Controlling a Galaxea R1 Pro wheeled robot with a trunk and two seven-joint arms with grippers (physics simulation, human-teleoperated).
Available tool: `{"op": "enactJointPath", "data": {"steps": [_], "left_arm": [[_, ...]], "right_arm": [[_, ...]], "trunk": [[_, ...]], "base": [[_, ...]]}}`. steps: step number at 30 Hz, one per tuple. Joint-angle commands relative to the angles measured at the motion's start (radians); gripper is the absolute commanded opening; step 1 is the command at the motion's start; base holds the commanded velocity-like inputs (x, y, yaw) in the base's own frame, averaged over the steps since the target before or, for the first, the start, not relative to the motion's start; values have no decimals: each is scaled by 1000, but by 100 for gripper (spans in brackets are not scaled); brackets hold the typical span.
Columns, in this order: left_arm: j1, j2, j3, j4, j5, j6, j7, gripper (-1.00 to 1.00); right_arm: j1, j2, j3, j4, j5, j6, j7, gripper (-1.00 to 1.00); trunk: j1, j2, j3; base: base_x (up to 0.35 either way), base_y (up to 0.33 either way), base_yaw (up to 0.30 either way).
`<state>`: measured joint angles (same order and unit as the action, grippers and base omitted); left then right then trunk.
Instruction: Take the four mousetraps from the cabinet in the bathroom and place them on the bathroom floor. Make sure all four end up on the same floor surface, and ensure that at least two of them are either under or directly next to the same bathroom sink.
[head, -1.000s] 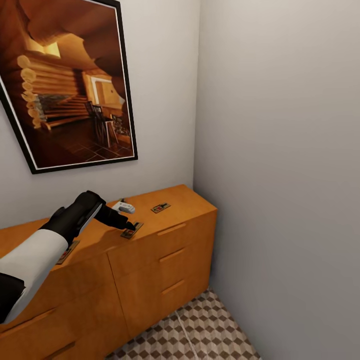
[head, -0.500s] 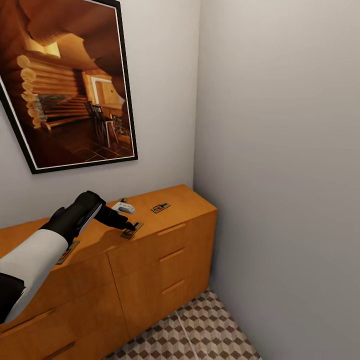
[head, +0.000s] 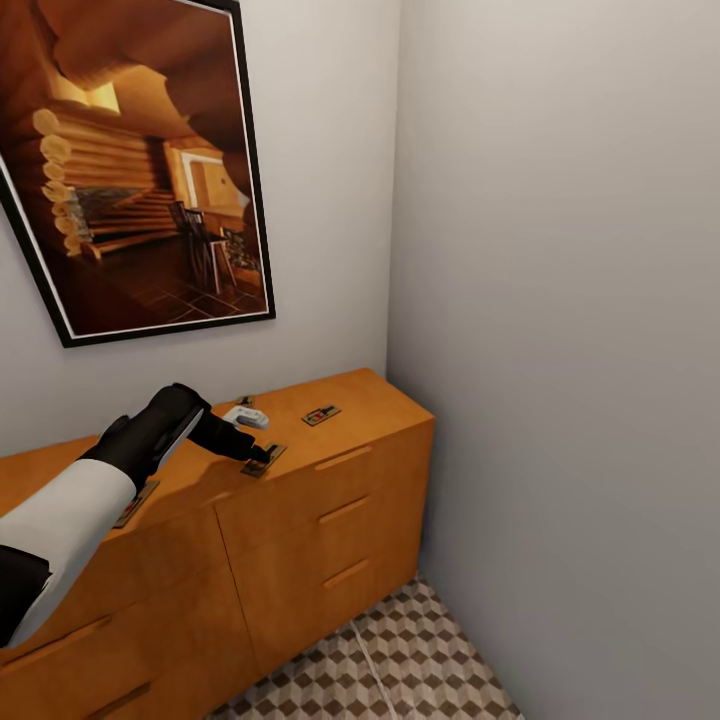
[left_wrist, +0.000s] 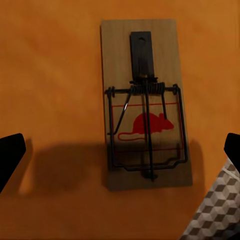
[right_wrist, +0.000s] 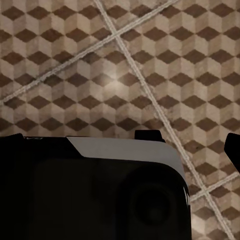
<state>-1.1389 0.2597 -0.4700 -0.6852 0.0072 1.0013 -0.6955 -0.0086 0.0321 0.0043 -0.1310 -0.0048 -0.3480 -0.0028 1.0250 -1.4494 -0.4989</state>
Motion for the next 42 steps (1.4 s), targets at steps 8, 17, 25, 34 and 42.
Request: {"op": "enactJointPath", "data": {"steps": [8,17,25,34,42], "left_arm": [[-1,1,-4,-1,-1,3,-2,100],[-1,1,-21,0,-1,3,-2,100],[-1,1,-62,0,-2,3,-2,100],[-1,1,-69,0,-3,3,-1,100],[-1,1,-70,0,-4,3,-1,100]], "right_arm": [[-1,0,0,1,0,-3,0,100],[-1,0,0,1,0,-3,0,100],[-1,0,0,1,0,-3,0,100],[-1,0,0,1,0,-3,0,100],[-1,0,0,1,0,-3,0,100]], "trunk": [[0,-1,-8],[0,-1,-17],[0,-1,-19],[0,-1,-19],[0,-1,-19]], "base": [[0,0,0],[0,0,0],[0,0,0],[0,0,0],[0,0,0]]}}
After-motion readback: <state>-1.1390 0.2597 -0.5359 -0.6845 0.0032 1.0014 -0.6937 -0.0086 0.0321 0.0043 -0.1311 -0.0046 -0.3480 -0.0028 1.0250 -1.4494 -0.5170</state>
